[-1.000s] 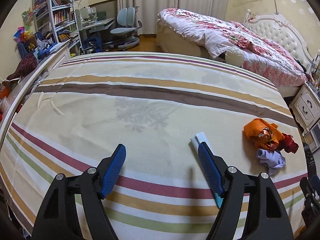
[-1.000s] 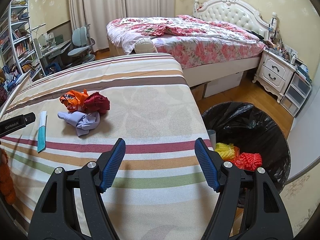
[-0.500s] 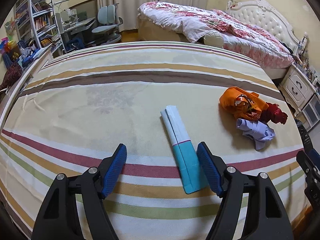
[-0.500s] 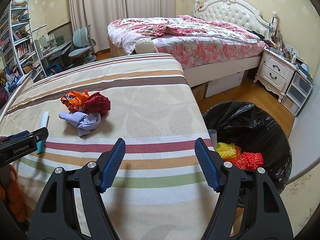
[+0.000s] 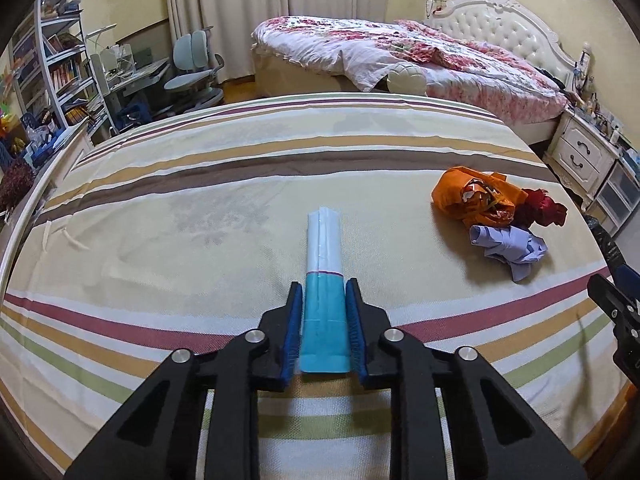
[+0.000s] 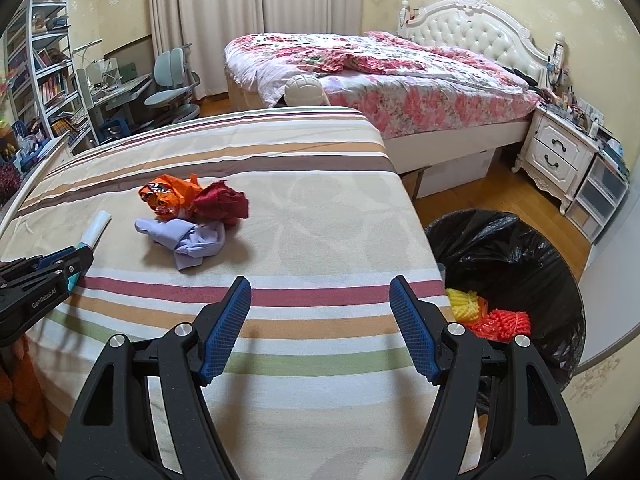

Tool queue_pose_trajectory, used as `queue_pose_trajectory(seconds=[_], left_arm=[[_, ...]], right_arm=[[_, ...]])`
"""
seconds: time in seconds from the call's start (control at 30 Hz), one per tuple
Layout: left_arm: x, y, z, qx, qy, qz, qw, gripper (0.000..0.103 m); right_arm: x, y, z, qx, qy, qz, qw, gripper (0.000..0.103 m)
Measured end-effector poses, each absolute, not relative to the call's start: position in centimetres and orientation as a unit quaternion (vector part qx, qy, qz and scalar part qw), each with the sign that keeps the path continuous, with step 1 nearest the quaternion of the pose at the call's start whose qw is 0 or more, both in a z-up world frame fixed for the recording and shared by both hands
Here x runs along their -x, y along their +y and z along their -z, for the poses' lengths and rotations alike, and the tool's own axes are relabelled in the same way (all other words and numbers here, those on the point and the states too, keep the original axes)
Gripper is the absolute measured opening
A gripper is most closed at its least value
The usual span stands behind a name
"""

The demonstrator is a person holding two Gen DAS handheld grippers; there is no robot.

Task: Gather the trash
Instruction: 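Grasp the white-teal tube with the left tool, then grasp the lavender cloth with the right tool while the left tool holds the tube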

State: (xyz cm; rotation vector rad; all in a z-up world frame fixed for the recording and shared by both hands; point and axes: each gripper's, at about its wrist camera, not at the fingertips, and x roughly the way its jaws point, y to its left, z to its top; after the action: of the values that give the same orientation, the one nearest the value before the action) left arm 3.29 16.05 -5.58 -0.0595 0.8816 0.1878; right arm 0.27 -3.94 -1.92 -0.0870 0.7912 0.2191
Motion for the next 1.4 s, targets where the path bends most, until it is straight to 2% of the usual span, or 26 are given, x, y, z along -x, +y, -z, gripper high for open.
queue_pose_trajectory(seconds=[0.93,1.0,1.03,1.4], left_arm=[[-1.5,20.6,5.3,0.052,0.412,-0.115,0.903,0.020],[-1.5,20.6,5.3,0.051,0.412,-0.113,0.903,0.020],[-1.5,20.6,5.3,0.050,0.411,-0.113,0.903,0.020],[-1.0,20.4,5.0,0.052,0.406,-0.109,0.906,0.020]], right_arm=[[-2.7,5.8,2.3,0.097,0.402,-0.178,0.893,0.071],[-2.6,6.1,2.4,0.105,0.403,-0.178,0.891,0.068],[-2.5,6.3,2.5,0.109,0.403,-0.178,0.891,0.060],[0.2,5.7,2.1,0.103,0.396,-0.185,0.894,0.059]])
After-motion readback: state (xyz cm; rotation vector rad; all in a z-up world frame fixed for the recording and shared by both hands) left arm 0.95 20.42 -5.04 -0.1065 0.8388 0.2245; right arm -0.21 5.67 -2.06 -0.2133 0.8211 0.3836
